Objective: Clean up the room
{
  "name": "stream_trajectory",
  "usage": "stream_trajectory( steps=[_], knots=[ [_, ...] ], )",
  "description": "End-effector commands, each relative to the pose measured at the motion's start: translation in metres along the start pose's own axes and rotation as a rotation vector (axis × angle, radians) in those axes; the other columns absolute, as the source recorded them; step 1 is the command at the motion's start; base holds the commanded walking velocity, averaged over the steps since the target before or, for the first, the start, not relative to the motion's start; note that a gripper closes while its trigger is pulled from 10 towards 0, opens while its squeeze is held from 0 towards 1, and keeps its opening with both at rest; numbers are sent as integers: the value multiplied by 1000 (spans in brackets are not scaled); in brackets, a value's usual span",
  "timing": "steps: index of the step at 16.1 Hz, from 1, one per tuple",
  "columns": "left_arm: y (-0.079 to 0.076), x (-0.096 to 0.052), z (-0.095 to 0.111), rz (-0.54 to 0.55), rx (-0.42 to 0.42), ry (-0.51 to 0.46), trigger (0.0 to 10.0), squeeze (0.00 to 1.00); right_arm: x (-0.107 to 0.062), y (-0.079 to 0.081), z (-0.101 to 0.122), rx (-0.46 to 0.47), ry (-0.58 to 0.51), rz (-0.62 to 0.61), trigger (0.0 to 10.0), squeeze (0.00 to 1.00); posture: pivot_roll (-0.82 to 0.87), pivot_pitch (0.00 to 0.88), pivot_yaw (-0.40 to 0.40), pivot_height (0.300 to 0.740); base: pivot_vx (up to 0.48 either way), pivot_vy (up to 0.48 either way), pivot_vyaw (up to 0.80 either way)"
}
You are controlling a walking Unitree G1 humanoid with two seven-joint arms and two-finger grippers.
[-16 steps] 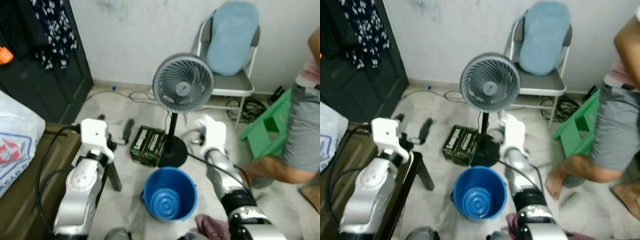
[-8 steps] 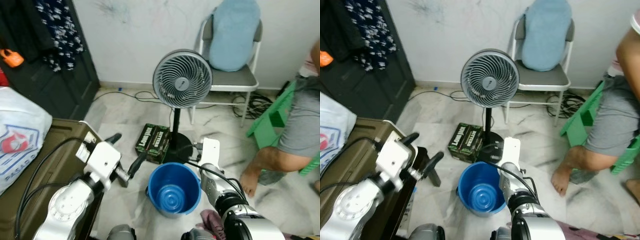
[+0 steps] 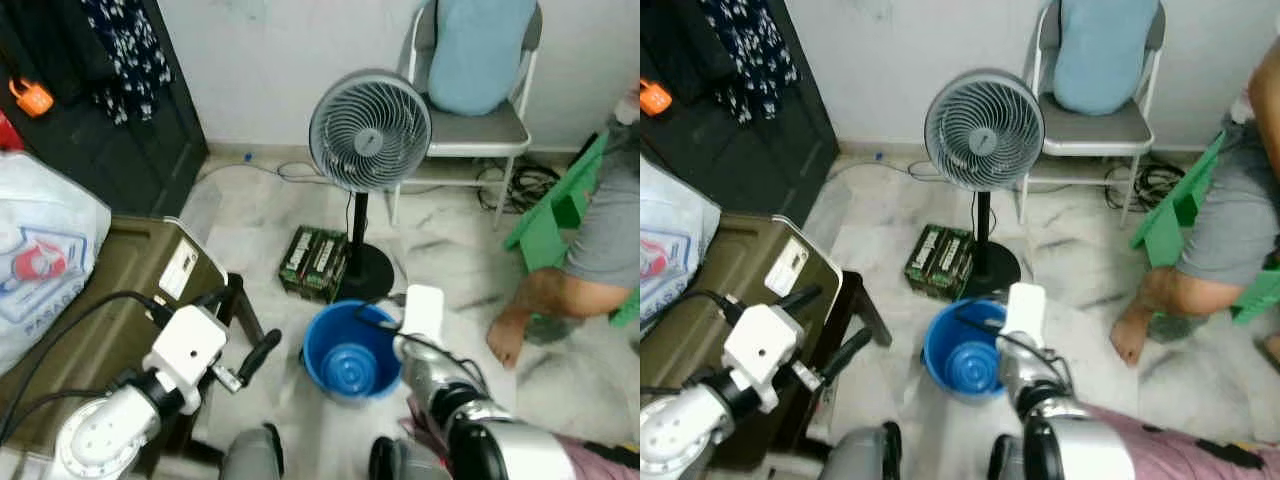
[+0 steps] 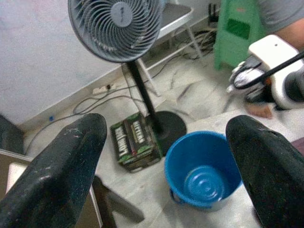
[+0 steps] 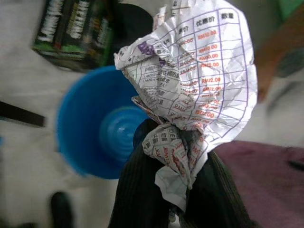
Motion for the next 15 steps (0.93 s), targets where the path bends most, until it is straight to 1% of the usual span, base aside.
stream_trajectory(
  steps=[1, 4, 8, 11, 15],
  knots=[
    [-2, -5, -2, 6, -24, 17, 10000, 0, 0, 8, 11, 11, -31, 15, 10000, 0, 261, 134, 65, 740, 0, 0, 0],
    [-3, -2, -1, -11, -48, 8, 10000, 0, 0, 6, 18, 17, -60, 16, 10000, 0, 249, 114, 65, 740, 0, 0, 0],
    [2, 6, 4, -13, -38, -27, 10000, 0, -1, 17, 28, 21, -97, 51, 10000, 0, 244, 83, 65, 740, 0, 0, 0],
    [1, 6, 5, -27, -42, -33, 10000, 0, -1, 18, 30, 27, -97, 50, 10000, 0, 243, 74, 66, 740, 310, 0, 0],
    [0, 8, 5, -33, -43, -38, 10000, 0, -2, 20, 30, 27, -99, 66, 10000, 0, 239, 71, 64, 740, 397, 0, 0]
  ],
)
Point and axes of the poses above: a point about 5 cm out from each wrist's last joint towards the gripper, its own x axis pointing out of the wrist towards the gripper, its own z axis along the axis of the wrist's last joint, y = z × x, the point moved 5 cm from there along x, pointing out of the wrist towards the gripper, and after that the axes turned 5 degrees about x, right-handed, at the moved point
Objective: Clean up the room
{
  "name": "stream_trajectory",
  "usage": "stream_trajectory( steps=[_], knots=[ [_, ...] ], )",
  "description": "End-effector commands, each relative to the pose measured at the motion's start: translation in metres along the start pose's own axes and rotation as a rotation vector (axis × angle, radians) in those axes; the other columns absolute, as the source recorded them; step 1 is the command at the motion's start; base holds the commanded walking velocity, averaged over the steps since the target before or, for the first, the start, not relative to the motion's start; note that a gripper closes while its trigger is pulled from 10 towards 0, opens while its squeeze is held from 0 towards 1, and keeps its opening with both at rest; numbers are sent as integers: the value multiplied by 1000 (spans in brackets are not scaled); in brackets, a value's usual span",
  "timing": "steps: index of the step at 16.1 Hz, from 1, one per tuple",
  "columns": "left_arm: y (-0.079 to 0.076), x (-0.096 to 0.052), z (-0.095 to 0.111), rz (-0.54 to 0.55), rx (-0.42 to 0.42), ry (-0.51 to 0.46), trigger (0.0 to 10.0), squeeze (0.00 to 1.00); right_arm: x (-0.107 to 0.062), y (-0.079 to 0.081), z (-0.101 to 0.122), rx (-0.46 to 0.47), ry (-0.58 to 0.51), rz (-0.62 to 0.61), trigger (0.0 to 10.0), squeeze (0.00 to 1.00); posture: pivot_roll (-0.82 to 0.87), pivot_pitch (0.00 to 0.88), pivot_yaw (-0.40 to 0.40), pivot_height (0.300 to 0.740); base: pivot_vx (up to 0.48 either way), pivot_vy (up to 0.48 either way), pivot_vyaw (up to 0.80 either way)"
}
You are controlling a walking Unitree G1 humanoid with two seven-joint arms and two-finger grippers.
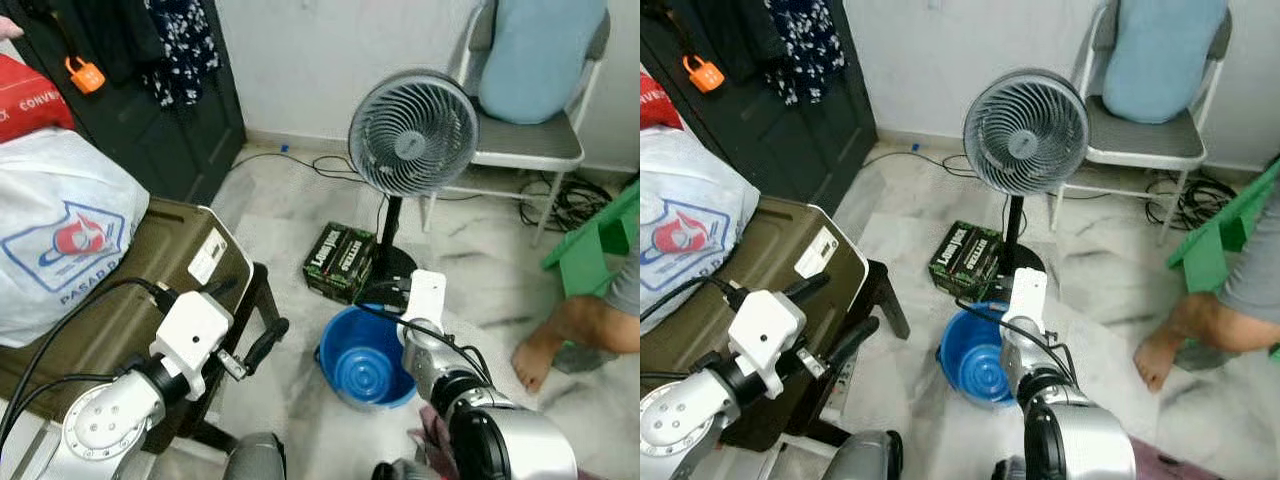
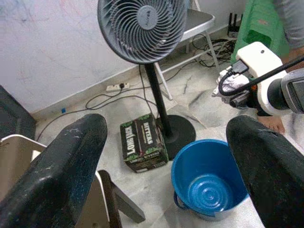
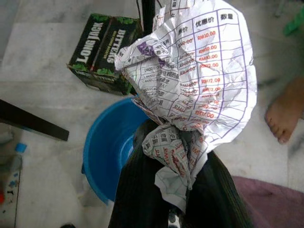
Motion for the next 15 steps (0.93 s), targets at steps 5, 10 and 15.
stream_trajectory(
  steps=[5, 10, 15],
  knots=[
    [-1, 0, -3, -15, 2, 9, 10000, 0, -1, 6, 2, 0, -4, 18, 10000, 0, 238, 76, 66, 740, 361, 0, 0],
    [-2, 1, -5, -15, 0, 14, 10000, 0, -1, 7, 0, -12, 0, 18, 10000, 0, 232, 77, 67, 740, 248, 0, 0],
    [2, 0, -7, 22, 33, 29, 10000, 0, -2, 7, -11, -38, 32, 27, 10000, 0, 243, 90, 66, 740, 0, 0, 0]
  ],
)
Point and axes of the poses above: a point about 5 cm out from each wrist's last joint towards the gripper, its own x axis pointing out of the wrist towards the gripper, its own z axis along the axis of the wrist's last joint, y = z × x, the point moved 5 cm from there along x, pointing out of the wrist towards the gripper, and after that the axes turned 5 degrees about x, right-handed, at the moved point
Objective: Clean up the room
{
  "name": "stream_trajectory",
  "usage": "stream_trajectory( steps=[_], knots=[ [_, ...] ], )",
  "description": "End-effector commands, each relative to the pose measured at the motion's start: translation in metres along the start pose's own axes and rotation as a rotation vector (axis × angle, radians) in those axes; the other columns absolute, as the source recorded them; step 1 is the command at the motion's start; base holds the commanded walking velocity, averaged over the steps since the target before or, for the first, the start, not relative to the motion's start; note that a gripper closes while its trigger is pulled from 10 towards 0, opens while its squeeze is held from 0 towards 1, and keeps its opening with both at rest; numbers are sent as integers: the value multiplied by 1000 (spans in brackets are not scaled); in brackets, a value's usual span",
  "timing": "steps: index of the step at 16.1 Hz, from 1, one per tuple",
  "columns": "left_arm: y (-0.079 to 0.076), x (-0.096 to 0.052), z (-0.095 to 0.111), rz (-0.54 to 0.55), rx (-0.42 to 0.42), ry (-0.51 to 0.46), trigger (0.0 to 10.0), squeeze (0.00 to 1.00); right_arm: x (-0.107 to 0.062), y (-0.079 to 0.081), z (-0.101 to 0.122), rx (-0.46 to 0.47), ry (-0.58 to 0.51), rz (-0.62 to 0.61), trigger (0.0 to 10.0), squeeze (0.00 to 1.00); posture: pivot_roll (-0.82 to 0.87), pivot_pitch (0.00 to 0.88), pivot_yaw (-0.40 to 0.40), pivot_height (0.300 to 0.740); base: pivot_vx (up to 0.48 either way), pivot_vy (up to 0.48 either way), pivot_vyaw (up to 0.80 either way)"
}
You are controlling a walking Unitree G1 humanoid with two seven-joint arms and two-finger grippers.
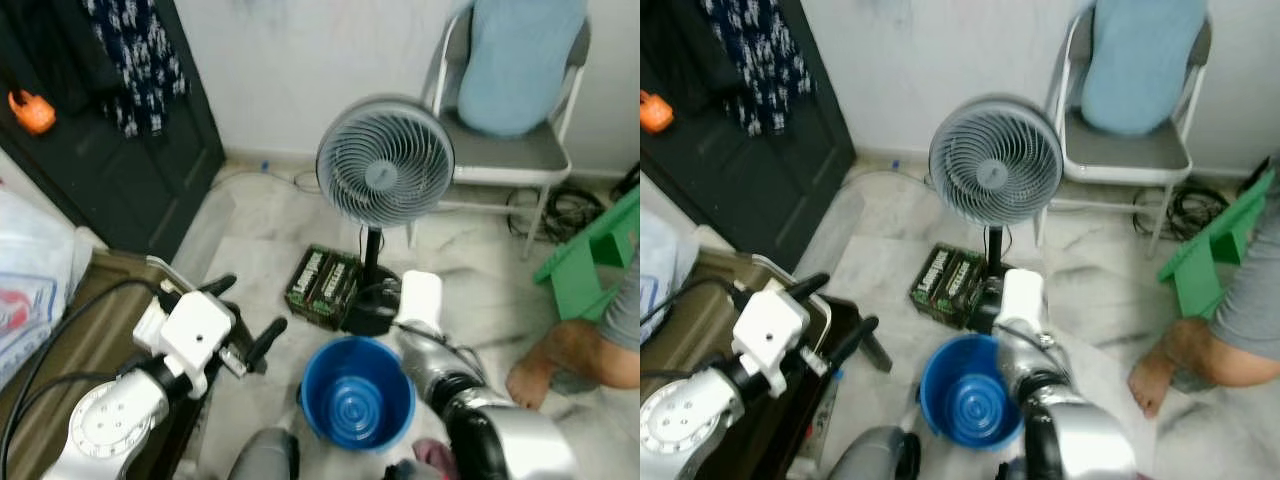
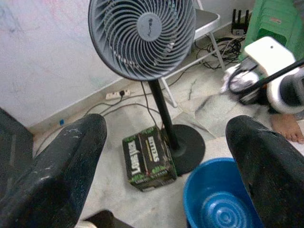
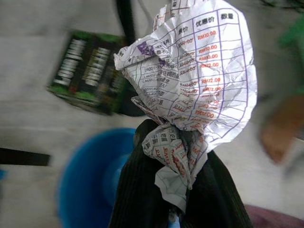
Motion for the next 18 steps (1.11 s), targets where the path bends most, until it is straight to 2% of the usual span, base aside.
stream_trajectory(
  steps=[1, 3, 4, 6, 7, 8, 9, 13, 18],
  knots=[
    [2, -3, 1, 4, 26, 5, 10000, 0, -2, 13, -2, -5, 12, 31, 10000, 0, 247, 92, 67, 740, 0, 0, 0],
    [1, -5, 1, 1, 30, 13, 10000, 0, -3, 12, -9, -14, 39, 20, 10000, 0, 253, 98, 72, 740, 0, 0, 0],
    [-1, -9, 1, -5, 34, 19, 10000, 0, -3, 7, -18, -1, 74, -3, 10000, 0, 272, 107, 87, 740, 0, 0, 0],
    [0, -13, 2, -3, 39, 27, 10000, 0, -3, 1, -23, 19, 97, -17, 10000, 0, 291, 117, 97, 740, 0, 0, 0],
    [0, -18, 1, -9, 45, 41, 10000, 0, -3, 2, -23, 20, 99, -11, 10000, 525, 299, 120, 103, 740, 0, 0, 0],
    [1, -20, 0, -9, 46, 45, 10000, 0, -3, 4, -23, 20, 100, -9, 10000, 525, 301, 120, 101, 740, 0, 0, 0],
    [2, -21, -1, -9, 49, 50, 10000, 0, -4, 6, -22, 19, 96, -4, 10000, 1000, 304, 120, 102, 740, 0, 0, 0],
    [2, -20, 1, -9, 55, 49, 10000, 0, -4, 10, -16, 25, 72, 4, 10000, 1000, 307, 121, 105, 740, 0, 0, 0],
    [4, -20, 1, -10, 67, 52, 10000, 0, -1, 17, 21, 76, -56, 36, 10000, 1000, 305, 118, 110, 740, 0, 0, 0]
  ],
)
Point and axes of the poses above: a point about 5 cm out from each wrist's last joint towards the gripper, its own x axis pointing out of the wrist towards the gripper, its own z axis along the axis of the wrist's last joint, y = z × x, the point moved 5 cm from there along x, pointing out of the wrist towards the gripper, and after that the axes turned 5 degrees about x, right-handed, at the moved point
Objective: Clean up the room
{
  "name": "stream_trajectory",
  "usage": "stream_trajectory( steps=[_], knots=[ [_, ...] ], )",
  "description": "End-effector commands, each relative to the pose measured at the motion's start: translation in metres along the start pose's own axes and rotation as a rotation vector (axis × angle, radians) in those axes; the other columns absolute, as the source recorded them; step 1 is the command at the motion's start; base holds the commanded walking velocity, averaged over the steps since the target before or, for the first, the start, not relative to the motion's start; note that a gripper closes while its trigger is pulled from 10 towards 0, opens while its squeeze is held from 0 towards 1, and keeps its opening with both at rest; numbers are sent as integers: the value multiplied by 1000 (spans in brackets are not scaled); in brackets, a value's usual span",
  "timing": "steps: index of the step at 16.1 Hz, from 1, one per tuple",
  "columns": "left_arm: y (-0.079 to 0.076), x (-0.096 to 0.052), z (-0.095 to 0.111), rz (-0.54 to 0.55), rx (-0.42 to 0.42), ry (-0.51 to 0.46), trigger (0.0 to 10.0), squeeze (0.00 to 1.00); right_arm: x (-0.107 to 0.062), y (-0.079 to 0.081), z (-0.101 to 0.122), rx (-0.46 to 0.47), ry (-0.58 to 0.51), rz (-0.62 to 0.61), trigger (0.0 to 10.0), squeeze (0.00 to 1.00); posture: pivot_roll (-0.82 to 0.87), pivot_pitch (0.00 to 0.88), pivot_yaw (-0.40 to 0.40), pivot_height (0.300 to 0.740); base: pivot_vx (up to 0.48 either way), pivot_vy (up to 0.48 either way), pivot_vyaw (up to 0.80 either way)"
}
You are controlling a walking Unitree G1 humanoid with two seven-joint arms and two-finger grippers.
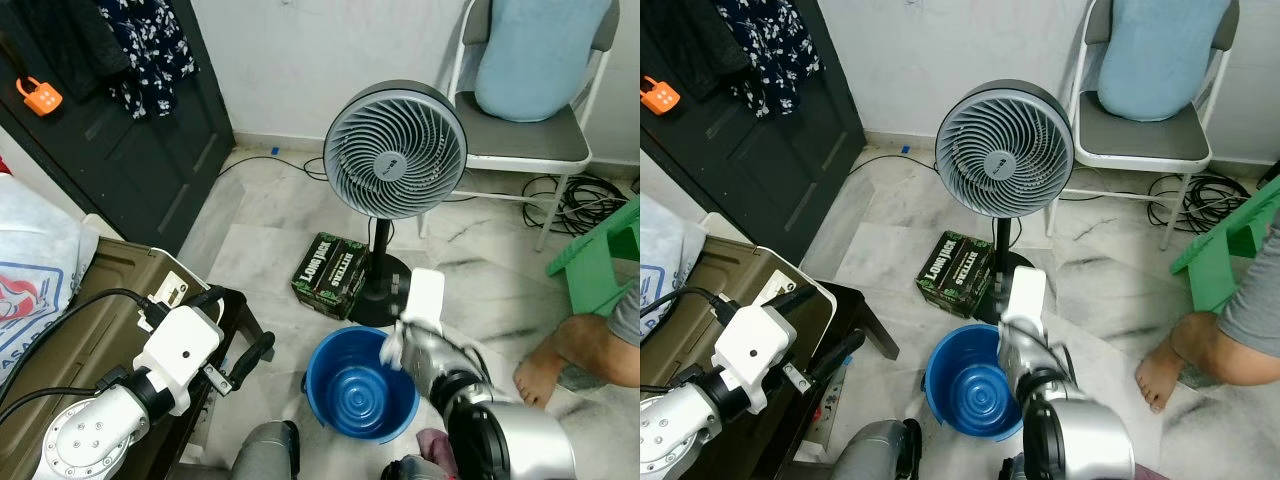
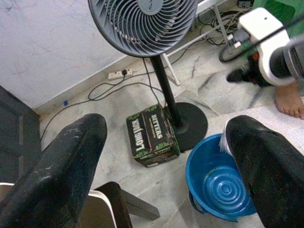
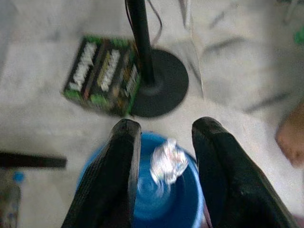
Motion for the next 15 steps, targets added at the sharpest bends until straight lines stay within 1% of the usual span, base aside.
stream_trajectory(
  steps=[1, 2, 3, 4, 5, 6, 7, 8, 9, 10, 11, 12, 13, 14, 15],
  knots=[
    [3, -2, 2, 7, 24, 6, 10000, 0, 0, 7, 7, 23, -24, 21, 10000, 1000, 303, 119, 109, 740, 0, 0, 0],
    [4, -2, 2, 7, 25, 6, 10000, 0, 0, 9, 10, 30, -36, 31, 10000, 1000, 303, 119, 109, 740, 0, 0, 0],
    [3, -1, 2, 10, 24, 3, 10000, 0, -3, 30, 32, 26, -124, 115, 10000, 1000, 294, 120, 107, 740, 0, 0, 0],
    [3, 1, 2, 12, 21, 1, 10000, 0, -7, 42, 41, 22, -169, 167, 10000, 1000, 283, 115, 106, 740, 0, 0, 0],
    [3, 3, 1, 14, 20, -3, 10000, 0, -10, 50, 43, 17, -191, 205, 10000, 1000, 267, 108, 100, 740, 0, 0, 0],
    [4, 6, 2, 22, 20, -13, 10000, 0, -16, 61, 46, 0, -228, 266, 10000, 1000, 252, 103, 97, 740, 0, 0, 0],
    [6, 10, 3, 37, 24, -28, 10000, 0, -25, 70, 46, -21, -262, 326, 10000, 1000, 233, 90, 88, 740, 0, 0, 0],
    [10, 19, 3, 64, 28, -42, 10000, 0, -39, 73, 43, -53, -298, 386, 10000, 1000, 204, 74, 78, 740, 0, 0, 0],
    [11, 21, 3, 72, 28, -44, 10000, 0, -43, 73, 42, -61, -308, 400, 10000, 1000, 198, 71, 76, 740, 0, 0, 0],
    [12, 26, 4, 87, 29, -51, 10000, 0, -54, 69, 40, -70, -323, 431, 10000, 1000, 172, 55, 69, 740, 0, 0, 0],
    [13, 33, 4, 95, 27, -62, 10000, 0, -61, 62, 38, -76, -336, 444, 10000, 1000, 144, 37, 63, 740, 0, 0, 0],
    [14, 40, 6, 108, 25, -80, 10000, 0, -72, 52, 40, -95, -372, 463, 10000, 1000, 126, 21, 54, 740, 0, 0, 0],
    [14, 44, 7, 117, 24, -88, 10000, 0, -77, 47, 42, -98, -383, 471, 10000, 1000, 118, 12, 51, 740, 0, 0, 0],
    [18, 51, 8, 147, 23, -100, 10000, 0, -84, 37, 47, -118, -393, 481, 10000, 1000, 98, 0, 41, 740, 0, 0, 0],
    [23, 57, 12, 185, 25, -120, 10000, 0, -94, 24, 51, -139, -394, 492, 10000, 1000, 80, 0, 36, 740, 0, 0, 0]
  ],
)
Point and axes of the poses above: a point about 5 cm out from each wrist's last joint towards the gripper, its own x axis pointing out of the wrist towards the gripper, its own z axis along the axis of the wrist's last joint, y = z × x, the point moved 5 cm from there along x, pointing out of the wrist towards the gripper, and after that the axes turned 5 degrees about x, right-handed, at the moved point
